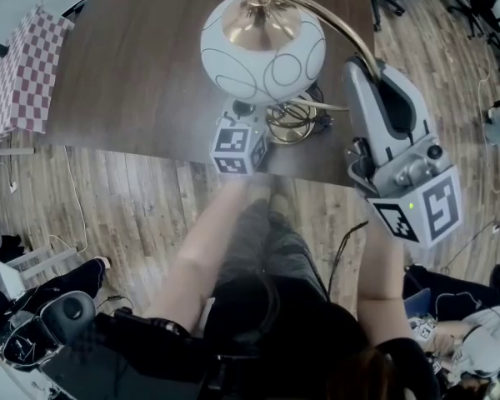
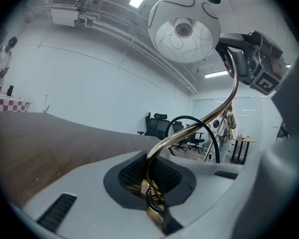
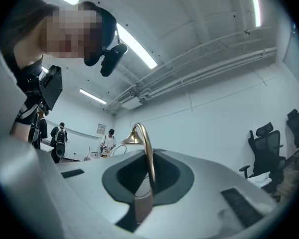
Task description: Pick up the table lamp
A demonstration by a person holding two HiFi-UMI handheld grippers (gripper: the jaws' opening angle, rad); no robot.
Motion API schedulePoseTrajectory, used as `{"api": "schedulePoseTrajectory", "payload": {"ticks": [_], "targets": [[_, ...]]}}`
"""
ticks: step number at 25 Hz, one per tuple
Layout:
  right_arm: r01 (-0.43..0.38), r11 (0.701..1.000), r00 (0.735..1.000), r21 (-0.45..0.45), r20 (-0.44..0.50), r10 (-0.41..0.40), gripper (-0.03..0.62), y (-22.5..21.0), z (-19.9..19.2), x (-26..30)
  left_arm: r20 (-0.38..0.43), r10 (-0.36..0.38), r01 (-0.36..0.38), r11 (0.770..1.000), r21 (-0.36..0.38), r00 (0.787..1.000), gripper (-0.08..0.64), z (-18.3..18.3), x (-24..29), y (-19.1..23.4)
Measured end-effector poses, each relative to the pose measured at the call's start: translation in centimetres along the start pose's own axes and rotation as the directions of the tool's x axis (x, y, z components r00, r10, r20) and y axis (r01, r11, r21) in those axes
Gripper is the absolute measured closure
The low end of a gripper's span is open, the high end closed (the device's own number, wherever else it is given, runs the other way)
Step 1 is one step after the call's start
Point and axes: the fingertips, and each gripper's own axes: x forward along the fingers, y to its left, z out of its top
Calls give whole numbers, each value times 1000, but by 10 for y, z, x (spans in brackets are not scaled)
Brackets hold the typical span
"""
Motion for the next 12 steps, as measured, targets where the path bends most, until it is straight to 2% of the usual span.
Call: {"api": "schedulePoseTrajectory", "payload": {"ticks": [12], "targets": [[-9, 1000, 1000, 16, 4, 9, 575, 4, 16, 3, -7, 17, -17, 1000, 15, 1000, 545, 16, -7, 3]]}}
